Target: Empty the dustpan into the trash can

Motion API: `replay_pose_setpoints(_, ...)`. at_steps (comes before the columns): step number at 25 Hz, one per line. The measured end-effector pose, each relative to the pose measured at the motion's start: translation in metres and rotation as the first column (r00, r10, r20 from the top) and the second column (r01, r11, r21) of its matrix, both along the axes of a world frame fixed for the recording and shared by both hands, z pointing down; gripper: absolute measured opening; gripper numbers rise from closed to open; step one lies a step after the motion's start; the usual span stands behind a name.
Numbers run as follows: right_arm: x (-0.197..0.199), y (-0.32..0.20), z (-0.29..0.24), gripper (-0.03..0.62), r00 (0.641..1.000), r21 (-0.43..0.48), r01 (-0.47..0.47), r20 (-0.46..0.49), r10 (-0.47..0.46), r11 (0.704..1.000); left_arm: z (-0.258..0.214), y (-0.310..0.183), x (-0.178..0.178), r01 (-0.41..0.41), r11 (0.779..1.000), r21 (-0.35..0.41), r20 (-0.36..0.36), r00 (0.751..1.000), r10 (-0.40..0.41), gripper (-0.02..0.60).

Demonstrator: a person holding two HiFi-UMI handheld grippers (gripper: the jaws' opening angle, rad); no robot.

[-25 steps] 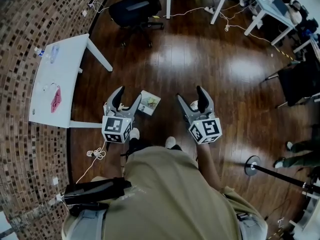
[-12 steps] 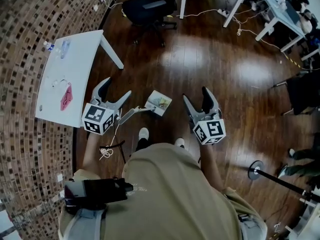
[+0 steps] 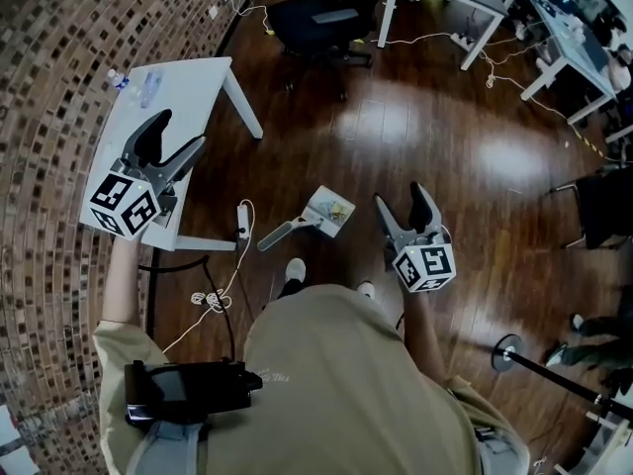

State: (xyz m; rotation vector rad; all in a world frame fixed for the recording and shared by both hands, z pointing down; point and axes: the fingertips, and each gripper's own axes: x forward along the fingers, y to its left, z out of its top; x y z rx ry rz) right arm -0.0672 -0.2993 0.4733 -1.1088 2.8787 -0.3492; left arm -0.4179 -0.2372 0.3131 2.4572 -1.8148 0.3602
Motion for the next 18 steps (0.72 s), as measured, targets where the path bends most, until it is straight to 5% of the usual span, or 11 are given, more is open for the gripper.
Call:
replay_pose_setpoints(3,-0.006,0.000,0.001,0.371,1.000,-0.008,-0.002,0.000,0.002,1.000,-0.009,0.002,-0.016,-0.036,0.999,-0.037,0.006,0.999,0.036,0.360)
replay_pose_setpoints(6,-0.015,0.004,0.000,0.371,1.000,-0.007,0.006,-0.008,-0.006,1.000,0.014,0.008,-0.023,-0.110,0.981,-0.161,0.013,0.993,0.114,0.368)
replay_pose_setpoints(11,-0.018,0.006,0.002,0.371,1.000,-0.001,0.000,-0.025,0.000,1.000,0.091,0.031,-0.024,-0.201,0.867,-0.456,0.117,0.952,0.282,0.368)
replay_pose_setpoints(18,-0.004,0.012,0.004,0.371,0.999,-0.020,-0.041,-0.030,0.040,0.999,0.160,0.064,-0.006,-0.280,0.733,-0.620,0.018,0.929,0.370,0.368)
